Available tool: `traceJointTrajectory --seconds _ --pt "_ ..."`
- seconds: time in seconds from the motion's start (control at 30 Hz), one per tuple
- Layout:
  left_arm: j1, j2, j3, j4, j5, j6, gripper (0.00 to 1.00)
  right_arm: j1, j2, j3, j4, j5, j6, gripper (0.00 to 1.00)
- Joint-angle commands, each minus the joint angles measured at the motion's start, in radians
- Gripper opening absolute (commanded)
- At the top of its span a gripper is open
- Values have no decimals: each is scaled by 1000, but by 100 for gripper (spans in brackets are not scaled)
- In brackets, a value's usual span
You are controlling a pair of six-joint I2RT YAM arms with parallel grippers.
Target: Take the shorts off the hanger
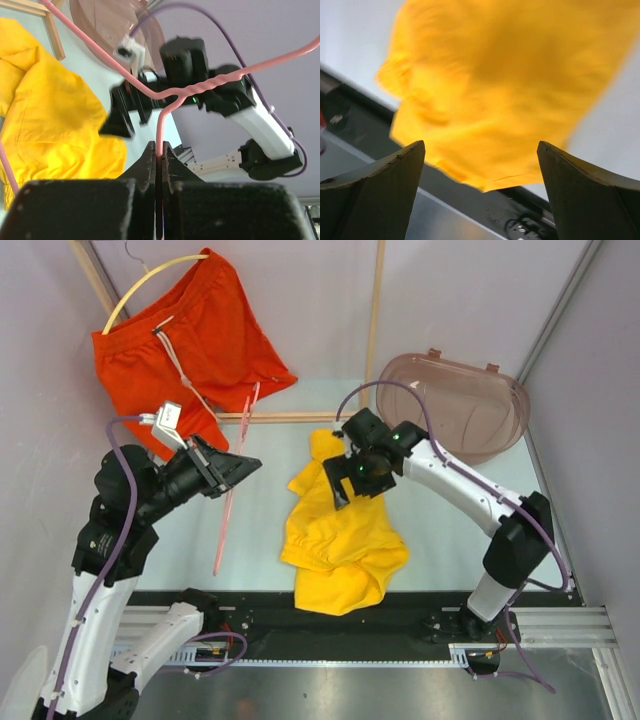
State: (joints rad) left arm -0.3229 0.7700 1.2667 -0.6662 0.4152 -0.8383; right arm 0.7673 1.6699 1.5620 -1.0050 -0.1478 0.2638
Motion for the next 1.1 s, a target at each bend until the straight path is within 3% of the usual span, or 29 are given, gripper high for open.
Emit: traceJointTrajectory --seconds 0.0,0.13,0.23,0.4,0.57,0.8,0.9,1.0,1.03,1.07 --pt "5 -14 -10 53 34 -28 0 -71 102 73 -75 265 -67 100" --pt "5 -34 -13 43 37 -41 0 -151 194 89 -58 307 -93 100" --pt "5 -57 -16 21 36 -45 0 -183 214 53 -6 255 -113 100" --pt "7 -95 -32 -18 25 -51 0 -212 185 -83 136 -34 -98 100" --pt "5 -112 -41 -32 33 -67 0 -134 188 -154 238 -225 -109 100" --pt "5 -129 -41 -76 20 -70 0 3 263 -186 359 -288 -68 98" --pt "5 -144 -36 -104 5 -71 0 59 313 -186 410 -269 -34 86" --pt "5 -158 -29 -137 -10 -71 0 99 335 -183 492 -231 14 66" --pt "5 -158 -27 -147 -15 -71 0 102 337 -178 512 -222 26 50" --pt "5 -163 -26 -151 -19 -71 0 110 337 -152 525 -201 44 40"
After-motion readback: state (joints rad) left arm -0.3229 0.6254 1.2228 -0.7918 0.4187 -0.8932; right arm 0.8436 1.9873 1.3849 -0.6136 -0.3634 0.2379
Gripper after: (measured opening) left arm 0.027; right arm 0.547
